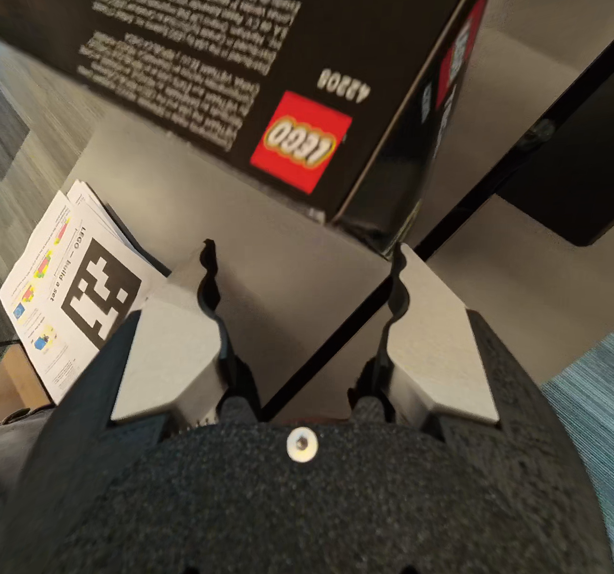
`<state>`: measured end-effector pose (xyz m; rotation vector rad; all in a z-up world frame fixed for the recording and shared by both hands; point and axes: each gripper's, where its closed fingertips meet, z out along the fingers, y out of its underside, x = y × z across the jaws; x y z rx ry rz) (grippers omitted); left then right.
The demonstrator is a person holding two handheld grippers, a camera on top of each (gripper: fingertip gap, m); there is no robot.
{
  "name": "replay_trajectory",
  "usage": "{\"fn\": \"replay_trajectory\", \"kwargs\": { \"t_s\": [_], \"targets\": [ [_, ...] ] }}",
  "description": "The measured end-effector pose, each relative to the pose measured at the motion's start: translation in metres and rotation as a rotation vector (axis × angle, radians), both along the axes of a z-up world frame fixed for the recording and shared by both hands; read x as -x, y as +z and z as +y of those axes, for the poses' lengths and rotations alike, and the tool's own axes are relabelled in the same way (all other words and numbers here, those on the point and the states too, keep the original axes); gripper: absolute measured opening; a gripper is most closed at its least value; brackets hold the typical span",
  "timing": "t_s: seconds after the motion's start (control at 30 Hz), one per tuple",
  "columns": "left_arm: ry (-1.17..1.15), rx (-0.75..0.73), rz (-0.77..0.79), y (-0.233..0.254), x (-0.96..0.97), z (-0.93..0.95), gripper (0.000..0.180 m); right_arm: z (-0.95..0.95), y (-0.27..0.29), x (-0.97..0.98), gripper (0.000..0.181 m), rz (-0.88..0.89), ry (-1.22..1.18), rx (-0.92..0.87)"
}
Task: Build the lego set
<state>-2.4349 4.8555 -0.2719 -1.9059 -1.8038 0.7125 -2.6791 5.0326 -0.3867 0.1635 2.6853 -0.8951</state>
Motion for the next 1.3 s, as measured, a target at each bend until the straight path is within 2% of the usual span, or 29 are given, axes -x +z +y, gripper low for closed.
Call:
{"fn": "replay_trajectory", "kwargs": {
  "t_s": [0.13, 0.27, 0.33, 0.37, 0.4, 0.47, 0.6, 0.83, 1.1, 1.3],
  "targets": [
    [-0.365, 0.170, -0.263, -0.020, 0.056, 0.026, 0.107, 0.007, -0.001, -0.002, 0.104, -0.029, -0.030, 0.025],
    [-0.504, 0.129, -0.452, -0.052, 0.107, 0.046, 0.113, 0.028, 0.002, -0.008, 0.104, -0.053, -0.076, 0.051],
    [-0.542, 0.109, -0.527, -0.066, 0.121, 0.058, 0.109, 0.050, -0.001, -0.011, 0.104, -0.060, -0.097, 0.054],
    [-0.548, 0.136, -0.551, -0.071, 0.128, 0.061, 0.105, 0.062, -0.003, -0.013, 0.104, -0.068, -0.107, 0.054],
    [-0.545, 0.185, -0.574, -0.076, 0.135, 0.059, 0.094, 0.074, -0.004, -0.016, 0.104, -0.078, -0.117, 0.056],
    [-0.537, 0.234, -0.634, -0.079, 0.139, 0.058, 0.092, 0.102, -0.007, -0.018, 0.104, -0.097, -0.139, 0.057],
    [-0.429, 0.184, -0.647, -0.077, 0.149, 0.065, 0.089, 0.145, -0.010, -0.014, 0.102, -0.121, -0.175, 0.056],
    [-0.025, -0.041, -0.655, -0.076, 0.187, 0.081, 0.086, 0.176, 0.002, -0.004, 0.102, -0.142, -0.192, 0.084],
    [0.195, -0.035, -0.643, -0.074, 0.233, 0.063, 0.085, 0.188, 0.015, 0.002, 0.102, -0.138, -0.167, 0.113],
    [0.500, -0.114, -0.603, -0.073, 0.263, 0.026, 0.084, 0.198, 0.017, 0.002, 0.101, -0.168, -0.167, 0.135]
  ]
}}
